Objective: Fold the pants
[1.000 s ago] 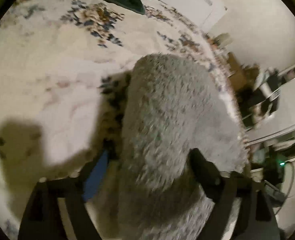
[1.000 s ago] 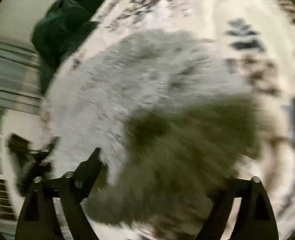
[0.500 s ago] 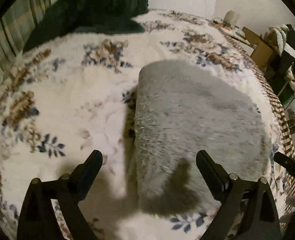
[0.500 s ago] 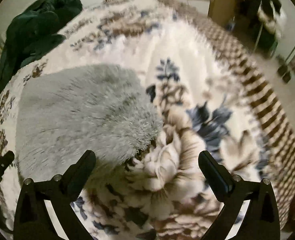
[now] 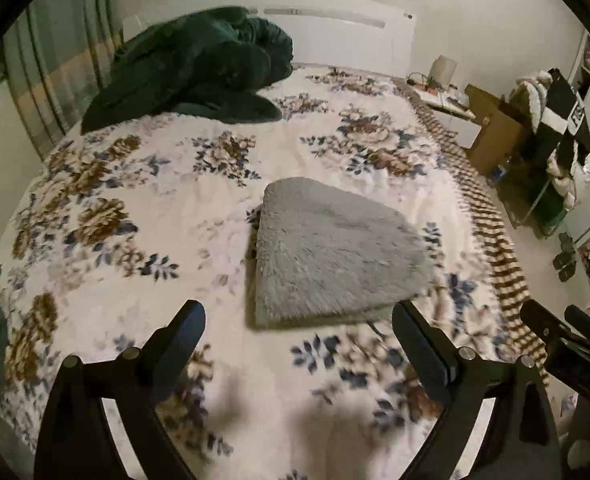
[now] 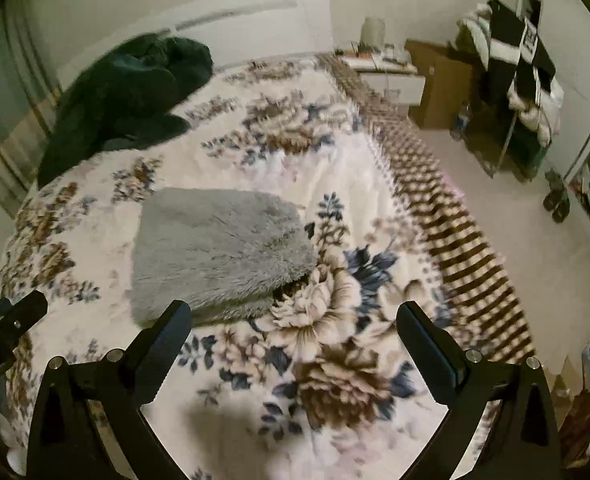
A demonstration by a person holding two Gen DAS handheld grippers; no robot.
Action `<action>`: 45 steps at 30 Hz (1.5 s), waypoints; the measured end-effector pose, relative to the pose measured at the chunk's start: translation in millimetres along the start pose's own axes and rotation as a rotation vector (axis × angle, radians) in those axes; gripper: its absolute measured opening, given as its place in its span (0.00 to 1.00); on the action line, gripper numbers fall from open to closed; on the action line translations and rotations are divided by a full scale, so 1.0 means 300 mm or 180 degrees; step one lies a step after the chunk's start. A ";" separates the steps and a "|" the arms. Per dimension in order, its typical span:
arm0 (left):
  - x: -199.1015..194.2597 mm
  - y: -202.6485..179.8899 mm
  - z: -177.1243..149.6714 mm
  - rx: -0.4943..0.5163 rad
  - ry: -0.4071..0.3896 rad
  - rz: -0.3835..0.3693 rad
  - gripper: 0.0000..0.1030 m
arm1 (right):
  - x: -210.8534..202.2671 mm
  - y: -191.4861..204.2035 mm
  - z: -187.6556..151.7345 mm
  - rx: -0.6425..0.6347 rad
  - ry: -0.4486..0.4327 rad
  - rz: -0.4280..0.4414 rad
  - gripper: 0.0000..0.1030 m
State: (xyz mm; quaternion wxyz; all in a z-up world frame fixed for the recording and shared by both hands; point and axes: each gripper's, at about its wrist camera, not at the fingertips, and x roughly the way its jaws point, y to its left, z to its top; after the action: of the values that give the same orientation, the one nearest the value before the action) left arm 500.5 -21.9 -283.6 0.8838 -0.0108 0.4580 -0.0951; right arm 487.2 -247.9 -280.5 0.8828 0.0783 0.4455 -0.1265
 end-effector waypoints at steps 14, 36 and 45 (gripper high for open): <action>-0.724 -0.133 -0.136 -0.0129 -0.0413 0.0239 0.93 | -0.871 -0.099 -0.106 -0.0262 -0.0396 0.0280 1.00; -0.989 -0.158 -0.242 0.0097 -0.0643 0.0372 0.97 | -1.334 -0.135 -0.216 -0.0274 -0.0637 0.0247 1.00; -1.013 -0.150 -0.267 0.0072 -0.0664 0.0418 0.97 | -1.356 -0.109 -0.234 -0.0325 -0.0636 0.0290 1.00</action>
State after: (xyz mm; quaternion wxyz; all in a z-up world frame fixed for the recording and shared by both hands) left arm 257.4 -6.6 -79.9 0.9310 0.0194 0.3621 -0.0406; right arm 191.5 -199.1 5.3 0.9305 0.0404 0.3572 -0.0707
